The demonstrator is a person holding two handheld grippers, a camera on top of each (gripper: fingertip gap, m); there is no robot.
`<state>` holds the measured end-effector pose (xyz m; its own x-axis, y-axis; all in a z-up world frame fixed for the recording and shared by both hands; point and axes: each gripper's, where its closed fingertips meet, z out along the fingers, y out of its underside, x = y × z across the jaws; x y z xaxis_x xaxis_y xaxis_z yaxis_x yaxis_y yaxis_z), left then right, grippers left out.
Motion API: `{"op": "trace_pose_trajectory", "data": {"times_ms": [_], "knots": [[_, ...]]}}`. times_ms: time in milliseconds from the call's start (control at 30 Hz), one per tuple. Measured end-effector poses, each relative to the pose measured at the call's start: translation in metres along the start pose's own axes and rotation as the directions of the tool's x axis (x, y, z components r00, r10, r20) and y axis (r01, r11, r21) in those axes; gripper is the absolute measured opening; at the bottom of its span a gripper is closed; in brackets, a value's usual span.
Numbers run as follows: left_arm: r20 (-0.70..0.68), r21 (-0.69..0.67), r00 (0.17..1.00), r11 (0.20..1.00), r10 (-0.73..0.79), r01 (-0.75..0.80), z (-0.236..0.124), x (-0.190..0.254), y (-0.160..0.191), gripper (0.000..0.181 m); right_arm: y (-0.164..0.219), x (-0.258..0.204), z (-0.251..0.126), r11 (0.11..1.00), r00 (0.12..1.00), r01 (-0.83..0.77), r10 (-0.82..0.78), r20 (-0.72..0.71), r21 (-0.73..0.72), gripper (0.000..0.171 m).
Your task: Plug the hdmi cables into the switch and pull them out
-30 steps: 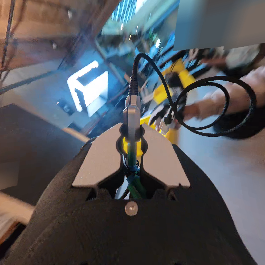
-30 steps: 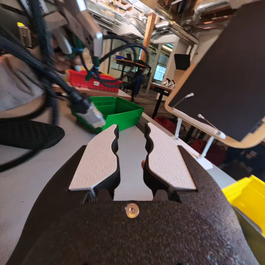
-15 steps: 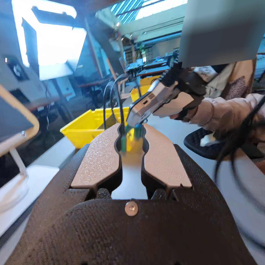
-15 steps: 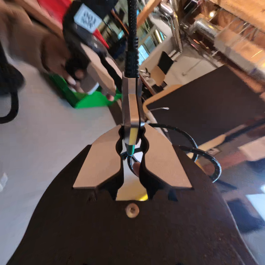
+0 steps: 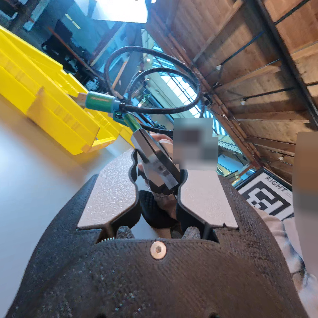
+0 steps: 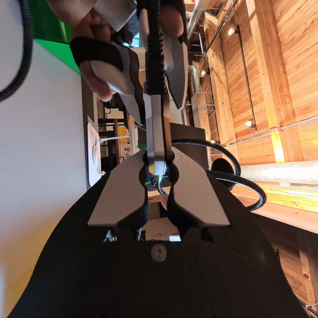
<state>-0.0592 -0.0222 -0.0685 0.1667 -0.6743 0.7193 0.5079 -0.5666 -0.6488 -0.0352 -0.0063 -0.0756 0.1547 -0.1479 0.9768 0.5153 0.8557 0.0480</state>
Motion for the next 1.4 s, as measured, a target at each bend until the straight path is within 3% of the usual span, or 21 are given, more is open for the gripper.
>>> {"op": "trace_pose_trajectory", "data": {"times_ms": [200,433,700,867,967,1067,1133,1233,1333,1400], "knots": [[0.022,-0.101,0.999,0.994,-0.032,0.034,-0.004,-0.012,0.023,0.035,-0.010,-0.021,0.001,0.999,0.997,-0.037,0.037,0.070,0.008,0.023],[-0.156,-0.115,0.986,0.991,0.049,-0.068,-0.011,0.030,0.014,0.028,-0.009,0.018,-0.017,0.960,0.968,-0.250,0.250,0.020,0.129,0.031],[-0.147,-0.230,0.984,0.971,-0.105,0.070,-0.011,0.020,0.036,0.024,-0.002,0.010,-0.018,0.989,0.996,-0.084,0.086,-0.011,0.123,0.037],[-0.097,-0.314,0.986,0.945,-0.132,0.095,-0.006,0.009,0.058,0.025,-0.006,-0.011,-0.016,0.992,0.993,-0.065,0.054,0.101,0.107,0.023],[-0.021,-0.298,0.999,0.954,-0.038,0.030,-0.006,-0.005,0.053,0.031,0.005,-0.019,-0.011,0.996,0.981,-0.087,0.085,0.176,0.004,0.020],[0.142,-0.267,0.956,0.940,0.258,-0.215,-0.017,-0.026,0.028,0.043,0.023,-0.025,-0.008,0.983,0.957,-0.118,0.151,0.249,-0.141,0.018],[0.203,-0.270,0.843,0.856,0.498,-0.441,-0.026,-0.022,0.007,0.041,0.035,-0.035,-0.009,0.962,0.925,-0.135,0.208,0.319,-0.237,0.018],[0.148,-0.372,0.577,0.586,0.803,-0.720,-0.023,0.004,0.007,0.042,0.046,-0.051,-0.011,0.922,0.872,-0.149,0.292,0.392,-0.357,0.018],[0.013,-0.517,0.302,0.265,0.953,-0.814,-0.011,0.007,0.037,0.041,0.045,-0.065,-0.015,0.880,0.804,-0.170,0.385,0.454,-0.444,0.018],[-0.089,-0.623,0.123,0.041,0.988,-0.781,-0.007,-0.010,0.058,0.041,0.040,-0.073,-0.020,0.853,0.744,-0.179,0.443,0.500,-0.490,0.018]]}}
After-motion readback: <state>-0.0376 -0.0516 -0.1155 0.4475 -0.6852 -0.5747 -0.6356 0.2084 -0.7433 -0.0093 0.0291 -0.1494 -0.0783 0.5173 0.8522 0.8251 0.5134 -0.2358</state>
